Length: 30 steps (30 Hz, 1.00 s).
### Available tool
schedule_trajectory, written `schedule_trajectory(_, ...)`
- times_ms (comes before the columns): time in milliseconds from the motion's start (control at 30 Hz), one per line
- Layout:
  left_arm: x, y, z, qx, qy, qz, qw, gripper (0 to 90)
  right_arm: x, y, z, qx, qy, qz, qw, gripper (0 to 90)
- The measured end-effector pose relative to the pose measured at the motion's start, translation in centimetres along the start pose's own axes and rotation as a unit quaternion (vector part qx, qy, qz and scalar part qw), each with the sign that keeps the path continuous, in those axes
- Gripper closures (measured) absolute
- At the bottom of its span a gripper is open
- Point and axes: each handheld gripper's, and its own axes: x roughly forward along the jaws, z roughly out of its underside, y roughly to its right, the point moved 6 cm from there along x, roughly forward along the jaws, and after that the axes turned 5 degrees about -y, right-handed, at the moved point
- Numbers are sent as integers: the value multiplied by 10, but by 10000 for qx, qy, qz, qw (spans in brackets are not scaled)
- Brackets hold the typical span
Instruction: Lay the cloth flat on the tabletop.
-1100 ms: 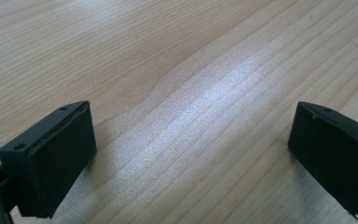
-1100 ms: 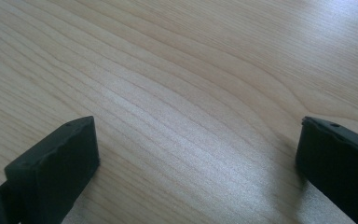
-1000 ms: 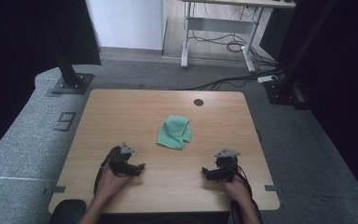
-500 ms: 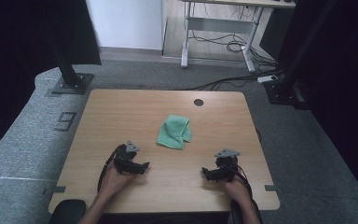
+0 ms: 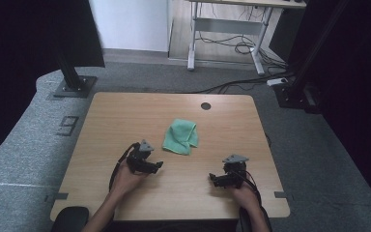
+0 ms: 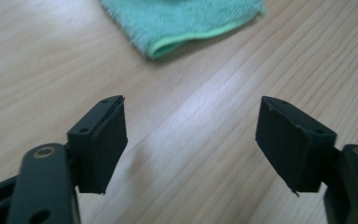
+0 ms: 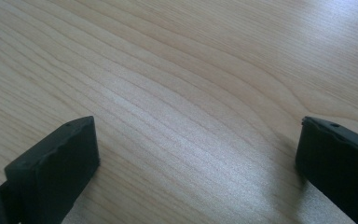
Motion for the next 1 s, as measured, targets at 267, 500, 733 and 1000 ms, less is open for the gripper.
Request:
schedule_trajectory(267, 8, 8, -26, 173, 84, 126, 9997, 337, 0, 0, 0, 0, 0, 0, 10000, 0)
schedule_trajectory(500, 16, 17, -48, 325, 133, 272, 9990, 406, 0, 0, 0, -1, 1, 0, 10000, 0)
schedule_trajectory(733, 30, 32, -72, 519, 115, 474, 9975, 500, 0, 0, 0, 3, 3, 2, 10000, 0)
schedule_trajectory(1000, 46, 41, -85, 591, 126, 522, 9968, 565, 0, 0, 0, -3, 2, 2, 10000, 0)
